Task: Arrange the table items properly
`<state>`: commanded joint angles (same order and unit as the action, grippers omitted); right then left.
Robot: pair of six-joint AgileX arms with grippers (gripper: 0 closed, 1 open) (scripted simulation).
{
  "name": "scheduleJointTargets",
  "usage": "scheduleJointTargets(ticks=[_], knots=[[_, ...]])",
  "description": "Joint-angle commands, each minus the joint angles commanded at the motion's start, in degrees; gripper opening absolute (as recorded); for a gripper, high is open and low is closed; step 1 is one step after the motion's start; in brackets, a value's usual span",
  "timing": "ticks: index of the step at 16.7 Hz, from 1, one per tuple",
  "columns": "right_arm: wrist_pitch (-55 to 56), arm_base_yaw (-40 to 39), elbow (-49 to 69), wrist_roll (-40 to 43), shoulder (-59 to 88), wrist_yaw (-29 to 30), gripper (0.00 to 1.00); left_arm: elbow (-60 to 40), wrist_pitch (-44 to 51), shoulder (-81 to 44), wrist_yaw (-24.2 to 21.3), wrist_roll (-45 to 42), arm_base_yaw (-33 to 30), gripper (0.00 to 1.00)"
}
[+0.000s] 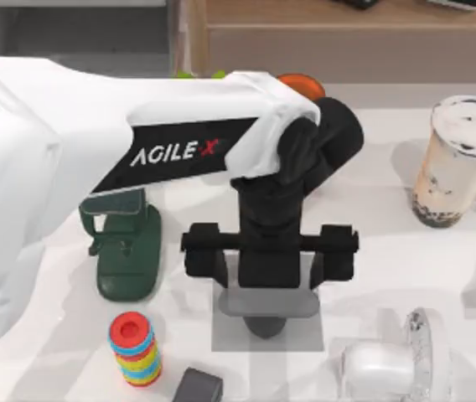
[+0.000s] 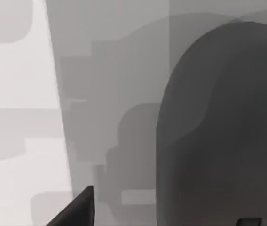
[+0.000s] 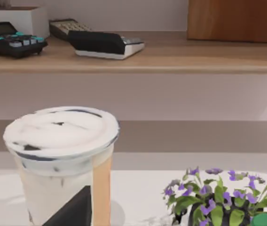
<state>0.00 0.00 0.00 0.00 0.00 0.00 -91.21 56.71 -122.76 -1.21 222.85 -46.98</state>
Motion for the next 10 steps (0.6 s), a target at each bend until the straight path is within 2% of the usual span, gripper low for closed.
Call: scheduleJointTargets(ticks=[3, 5, 10], knots=[[0.0, 0.0, 0.0, 0.0, 0.0, 0.0, 1.0, -1.6, -1.3, 3.1, 0.0, -8.4, 1.8, 1.0], [0.0, 0.0, 0.0, 0.0, 0.0, 0.0, 1.0, -2.7, -2.3, 5.7, 0.0, -17.0, 3.8, 1.0], [0.0, 0.0, 0.0, 0.0, 0.0, 0.0, 1.0, -5.1, -5.1, 13.1, 0.3, -47.7, 11.4, 1.0]])
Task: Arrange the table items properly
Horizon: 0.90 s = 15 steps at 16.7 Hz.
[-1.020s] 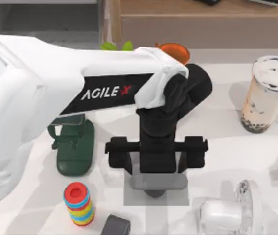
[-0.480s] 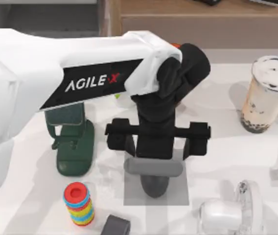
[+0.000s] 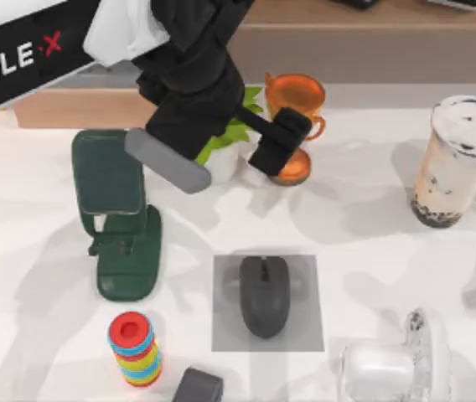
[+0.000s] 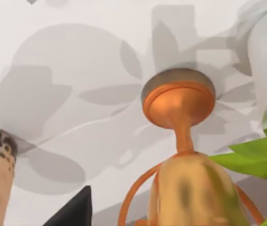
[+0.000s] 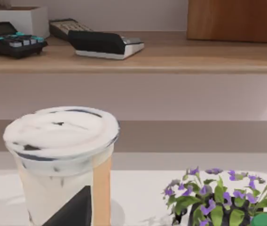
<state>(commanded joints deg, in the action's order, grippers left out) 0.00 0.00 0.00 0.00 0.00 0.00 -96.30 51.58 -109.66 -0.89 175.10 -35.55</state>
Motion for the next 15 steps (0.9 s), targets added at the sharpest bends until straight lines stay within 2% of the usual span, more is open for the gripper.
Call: scheduleJointTargets(ticks=[7, 15], knots=[[0.0, 0.0, 0.0, 0.0, 0.0, 0.0, 1.0, 1.2, -2.4, 9.2, 0.9, -58.1, 16.0, 1.0], [0.0, 0.0, 0.0, 0.0, 0.0, 0.0, 1.0, 11.5, -1.6, 14.9, 1.3, -131.0, 37.3, 1.0]])
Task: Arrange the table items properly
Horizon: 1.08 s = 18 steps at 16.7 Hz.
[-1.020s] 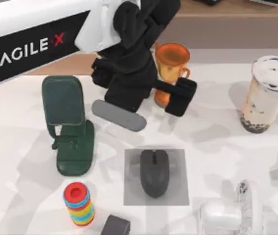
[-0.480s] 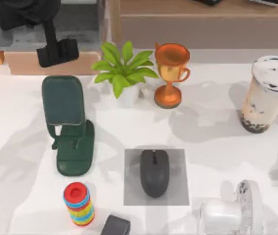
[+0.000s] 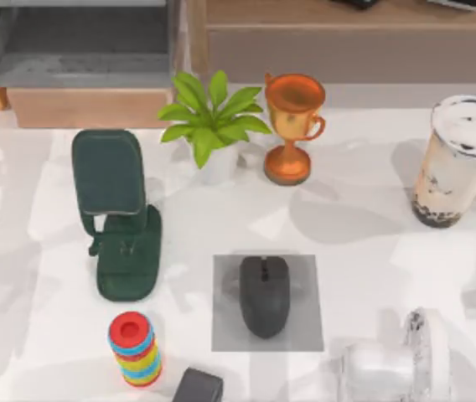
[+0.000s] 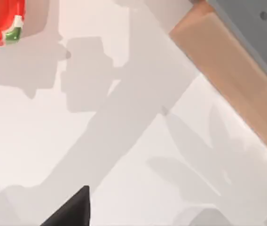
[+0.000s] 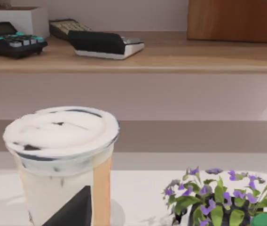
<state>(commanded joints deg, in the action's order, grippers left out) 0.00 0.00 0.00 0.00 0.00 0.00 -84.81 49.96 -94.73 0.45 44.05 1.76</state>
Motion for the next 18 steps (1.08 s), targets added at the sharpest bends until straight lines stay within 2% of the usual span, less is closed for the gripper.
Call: scheduleJointTargets(ticks=[5, 10, 14, 18], knots=[[0.0, 0.0, 0.0, 0.0, 0.0, 0.0, 1.0, 8.8, 1.5, 1.1, -0.1, -41.2, 12.7, 1.0], [0.0, 0.0, 0.0, 0.0, 0.0, 0.0, 1.0, 17.1, 3.2, 0.9, -0.3, -74.2, 23.3, 1.0], [0.0, 0.0, 0.0, 0.0, 0.0, 0.0, 1.0, 22.1, 4.3, 0.3, -0.4, -91.9, 29.3, 1.0], [0.0, 0.0, 0.0, 0.0, 0.0, 0.0, 1.0, 24.7, 5.0, -0.1, -0.4, -100.1, 32.3, 1.0]])
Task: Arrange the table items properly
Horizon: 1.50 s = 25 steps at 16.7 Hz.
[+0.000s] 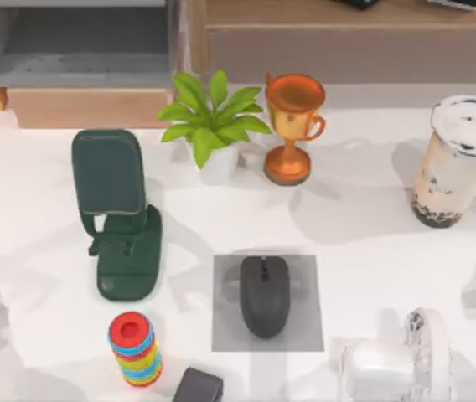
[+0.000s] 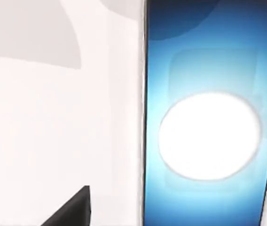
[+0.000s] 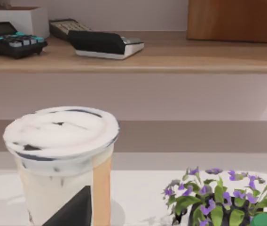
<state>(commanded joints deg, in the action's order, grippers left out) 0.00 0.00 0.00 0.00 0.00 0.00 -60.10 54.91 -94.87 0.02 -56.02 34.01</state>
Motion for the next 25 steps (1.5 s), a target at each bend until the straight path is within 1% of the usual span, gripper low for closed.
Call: scheduleJointTargets(ticks=[8, 15, 20, 25], knots=[[0.0, 0.0, 0.0, 0.0, 0.0, 0.0, 1.0, 0.8, -1.0, -0.4, 0.0, -0.5, 0.0, 1.0], [0.0, 0.0, 0.0, 0.0, 0.0, 0.0, 1.0, 8.2, -15.6, -7.3, 0.0, -0.8, 0.3, 1.0], [0.0, 0.0, 0.0, 0.0, 0.0, 0.0, 1.0, 8.9, -16.7, -8.1, 0.0, -0.8, 0.3, 1.0], [0.0, 0.0, 0.0, 0.0, 0.0, 0.0, 1.0, 8.9, -16.7, -8.1, 0.0, -0.8, 0.3, 0.62]])
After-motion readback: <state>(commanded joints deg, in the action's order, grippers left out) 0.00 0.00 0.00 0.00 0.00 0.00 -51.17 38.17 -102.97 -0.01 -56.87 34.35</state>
